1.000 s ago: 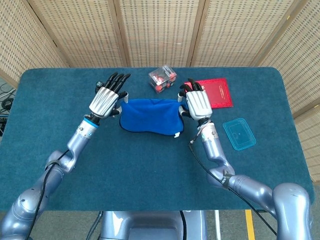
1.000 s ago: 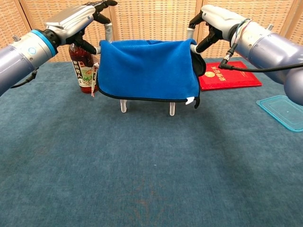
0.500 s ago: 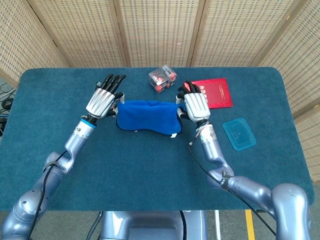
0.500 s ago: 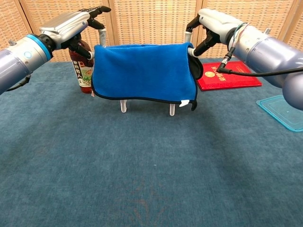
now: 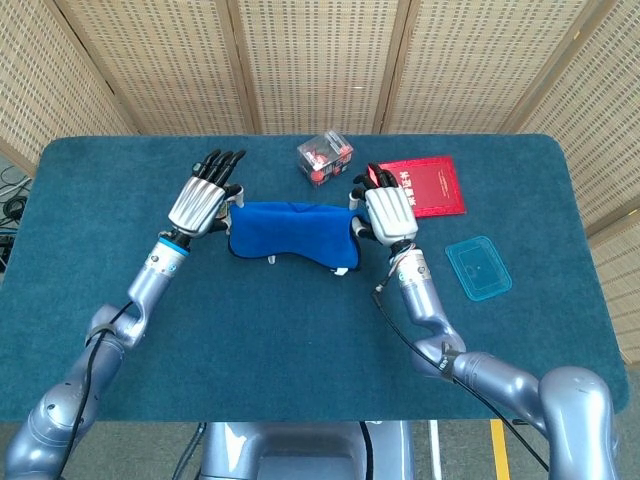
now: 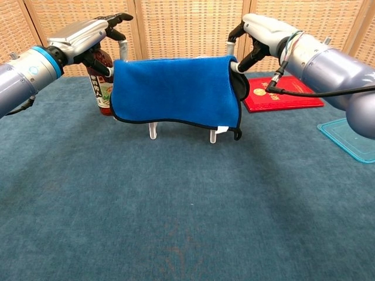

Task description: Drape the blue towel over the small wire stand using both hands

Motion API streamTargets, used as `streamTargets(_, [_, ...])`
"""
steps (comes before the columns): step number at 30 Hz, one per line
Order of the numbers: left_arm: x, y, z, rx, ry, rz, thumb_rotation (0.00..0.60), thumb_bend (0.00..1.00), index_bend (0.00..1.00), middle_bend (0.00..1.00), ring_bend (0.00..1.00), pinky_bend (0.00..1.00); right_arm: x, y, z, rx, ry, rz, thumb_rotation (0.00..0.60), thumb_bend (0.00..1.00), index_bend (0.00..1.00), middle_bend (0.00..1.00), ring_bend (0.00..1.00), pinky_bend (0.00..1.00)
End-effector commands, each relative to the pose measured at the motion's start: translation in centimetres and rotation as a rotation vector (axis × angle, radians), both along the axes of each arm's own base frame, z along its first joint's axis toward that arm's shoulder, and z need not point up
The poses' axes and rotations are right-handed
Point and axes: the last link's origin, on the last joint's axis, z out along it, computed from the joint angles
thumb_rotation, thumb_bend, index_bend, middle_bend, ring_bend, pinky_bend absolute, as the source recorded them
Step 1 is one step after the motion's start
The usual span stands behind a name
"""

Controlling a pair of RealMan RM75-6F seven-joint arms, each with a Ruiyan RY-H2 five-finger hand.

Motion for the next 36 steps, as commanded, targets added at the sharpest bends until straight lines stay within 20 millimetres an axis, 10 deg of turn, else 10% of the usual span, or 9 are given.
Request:
streamTargets(1, [-0.1, 0.0, 0.0, -0.001, 0.003, 0.005, 0.6, 0.43, 0.72, 0.0, 0.0, 0.0, 0.0, 0.0, -0.1, 0.002, -0.001, -0.003, 0.6, 0.49, 0.62, 0.28, 0.08, 0.12])
streamTargets(20, [-0.2, 0.1, -0.3, -0.002, 0.016, 0.017, 0.6, 0.42, 0.72, 0.0, 0.0, 0.0, 1.1, 0.0, -0.7, 0.02, 0.006, 0.008, 0.6, 0.45, 0.61, 0.28, 0.08, 0.12])
streamTargets(27, [-0.2, 0.1, -0.5, -0.007, 0.022, 0.026, 0.6, 0.41, 0.71, 0.0, 0.0, 0.0, 1.0, -0.1, -0.8, 0.038, 0.01, 0.002, 0.6, 0.23, 0.39, 0.23, 0.07, 0.12])
streamTargets(36, [-0.4, 0.2, -0.6, -0.017, 0.042, 0.03, 0.6, 0.41, 0.32, 0.0, 0.0, 0.0, 1.1, 0.0, -0.6, 0.03, 0.011, 0.007, 0.6, 0.16, 0.29, 0.18, 0.07, 0.12])
